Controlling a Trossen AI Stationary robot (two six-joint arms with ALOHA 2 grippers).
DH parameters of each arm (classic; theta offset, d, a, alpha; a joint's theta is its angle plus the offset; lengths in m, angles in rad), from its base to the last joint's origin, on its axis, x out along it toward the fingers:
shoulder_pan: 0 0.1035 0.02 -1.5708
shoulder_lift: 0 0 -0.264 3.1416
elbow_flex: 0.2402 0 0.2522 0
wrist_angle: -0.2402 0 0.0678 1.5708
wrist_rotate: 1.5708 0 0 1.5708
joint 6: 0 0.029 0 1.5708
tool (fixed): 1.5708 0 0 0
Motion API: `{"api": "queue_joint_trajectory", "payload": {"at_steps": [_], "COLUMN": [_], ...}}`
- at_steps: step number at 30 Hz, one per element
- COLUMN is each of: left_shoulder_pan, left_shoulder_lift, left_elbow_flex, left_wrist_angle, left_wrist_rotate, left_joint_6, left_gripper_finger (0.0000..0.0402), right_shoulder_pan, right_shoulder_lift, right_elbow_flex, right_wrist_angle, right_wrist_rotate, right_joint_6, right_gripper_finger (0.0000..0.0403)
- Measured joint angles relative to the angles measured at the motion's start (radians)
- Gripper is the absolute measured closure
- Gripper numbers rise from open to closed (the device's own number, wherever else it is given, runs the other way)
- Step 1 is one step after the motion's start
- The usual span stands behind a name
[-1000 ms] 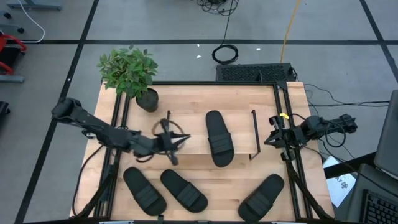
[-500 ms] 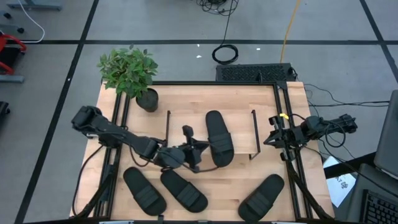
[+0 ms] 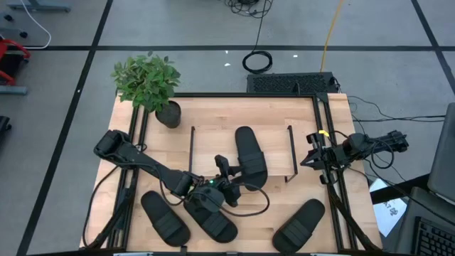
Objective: Pick and place slides into the shelf
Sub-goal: Put the black slide on the shelf
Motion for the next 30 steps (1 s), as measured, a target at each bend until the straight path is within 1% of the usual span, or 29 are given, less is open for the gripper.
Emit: {"api": "queue_joint_trajectory", "payload": {"at_steps": [2, 6, 9, 12, 18, 22, 26, 29, 30], "left_shoulder_pan": [-0.008, -0.011, -0.011, -0.011, -0.016, -0.023, -0.021, -0.003, 0.002], "left_shoulder_lift": [0.001, 0.001, 0.0, 0.0, 0.0, 0.002, 0.068, 0.147, 0.17], "left_elbow_flex": [0.017, 0.045, 0.06, 0.06, 0.06, 0.06, 0.1, 0.18, 0.21], "left_wrist_angle": [-0.002, -0.002, 0.001, -0.002, -0.003, 0.0, -0.013, -0.078, -0.111], "left_wrist_rotate": [-0.039, -0.042, -0.038, -0.025, -0.025, -0.012, -0.039, -0.043, -0.059], "left_joint_6": [0.009, -0.029, -0.055, -0.078, -0.057, -0.042, 0.029, 0.076, 0.078], "left_gripper_finger": [0.0206, 0.0152, 0.0127, 0.0113, 0.0108, 0.0116, 0.0128, 0.0133, 0.0132], "right_shoulder_pan": [0.0, 0.0, 0.0, 0.0, 0.0, 0.0, 0.0, 0.0, 0.0], "right_shoulder_lift": [0.0, 0.0, 0.0, 0.0, 0.0, 0.0, 0.0, 0.0, 0.0], "right_elbow_flex": [0.0, 0.0, 0.0, -0.001, -0.001, -0.001, -0.001, -0.001, -0.001], "right_wrist_angle": [0.0, 0.009, 0.004, -0.008, -0.005, 0.001, 0.001, 0.001, 0.004], "right_wrist_rotate": [0.0, 0.0, 0.0, 0.0, 0.0, 0.0, 0.0, -0.001, 0.0], "right_joint_6": [-0.003, -0.007, -0.009, -0.012, 0.014, 0.021, 0.035, 0.036, 0.036], "right_gripper_finger": [0.0403, 0.0403, 0.0403, 0.0403, 0.0403, 0.0403, 0.0403, 0.0403, 0.0403]}}
